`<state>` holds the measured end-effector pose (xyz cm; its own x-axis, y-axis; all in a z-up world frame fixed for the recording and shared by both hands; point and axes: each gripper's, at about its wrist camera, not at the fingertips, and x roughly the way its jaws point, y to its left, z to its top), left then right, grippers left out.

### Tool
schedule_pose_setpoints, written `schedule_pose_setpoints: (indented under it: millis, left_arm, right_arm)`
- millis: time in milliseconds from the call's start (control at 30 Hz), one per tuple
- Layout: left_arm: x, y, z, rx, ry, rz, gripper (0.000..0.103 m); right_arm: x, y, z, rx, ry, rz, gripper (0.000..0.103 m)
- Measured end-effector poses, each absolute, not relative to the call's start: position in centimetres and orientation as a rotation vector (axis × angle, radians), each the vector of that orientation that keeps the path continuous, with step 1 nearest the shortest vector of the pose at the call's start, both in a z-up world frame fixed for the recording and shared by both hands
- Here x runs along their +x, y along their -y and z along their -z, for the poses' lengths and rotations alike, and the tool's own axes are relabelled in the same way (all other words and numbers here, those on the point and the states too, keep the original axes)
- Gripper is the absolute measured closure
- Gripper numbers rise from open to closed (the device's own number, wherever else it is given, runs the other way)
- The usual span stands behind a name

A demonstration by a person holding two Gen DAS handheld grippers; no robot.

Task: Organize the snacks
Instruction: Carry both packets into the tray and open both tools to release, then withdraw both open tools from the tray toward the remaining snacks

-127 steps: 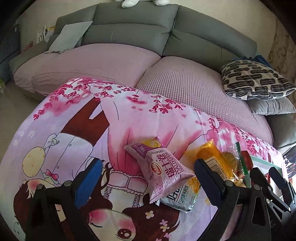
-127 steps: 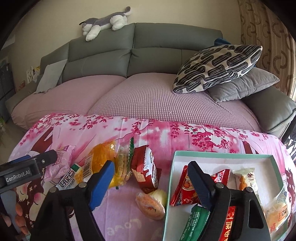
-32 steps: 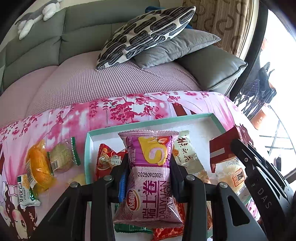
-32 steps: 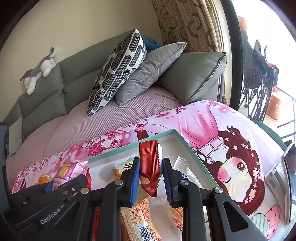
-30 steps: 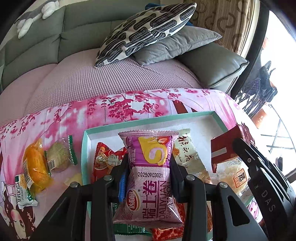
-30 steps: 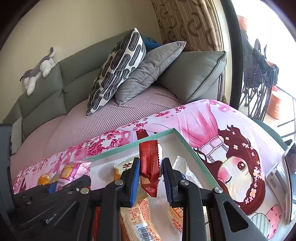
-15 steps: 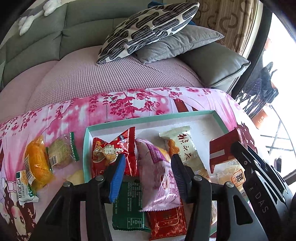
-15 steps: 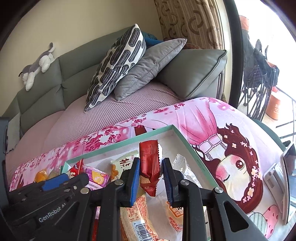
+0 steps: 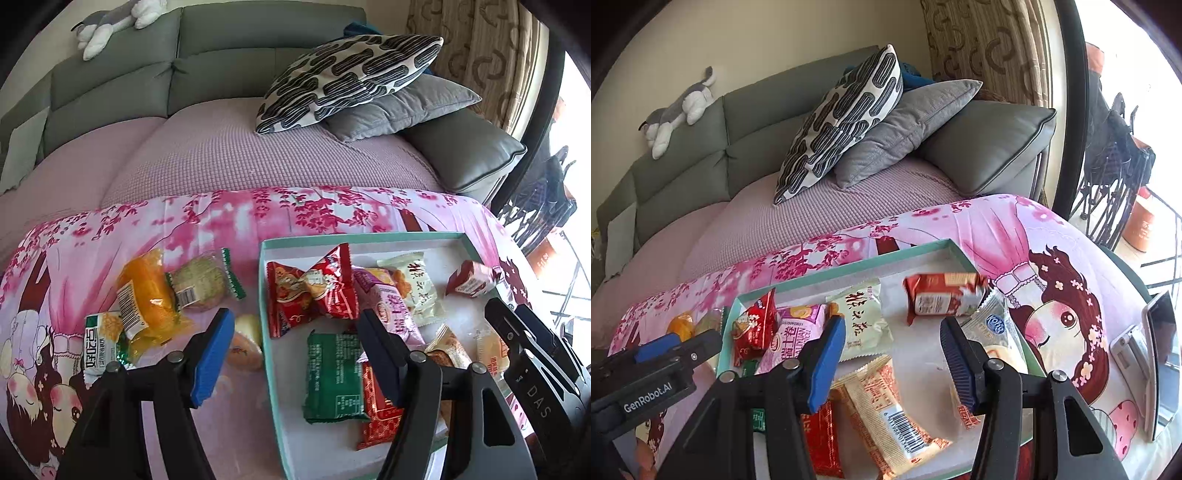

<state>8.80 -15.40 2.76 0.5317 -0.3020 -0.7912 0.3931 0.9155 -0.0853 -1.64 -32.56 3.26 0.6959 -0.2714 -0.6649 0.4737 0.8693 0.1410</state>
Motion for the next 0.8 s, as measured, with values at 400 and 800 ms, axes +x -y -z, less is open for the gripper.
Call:
schedule_pose_setpoints:
  millis: [400,800]
  left_arm:
    - [7.6,11.0,-0.7,0.078,-0.925,0.335,0.026]
    - [8.0,9.4,0.7,0.027,-0.927,0.305,0.009]
  right_arm:
    - [-2.0,30.8,-2.7,0.308,-0.733,0.414,0.044]
    - [-1.2,29.4,-2.6,0.244,-0.753,0.423,0.033]
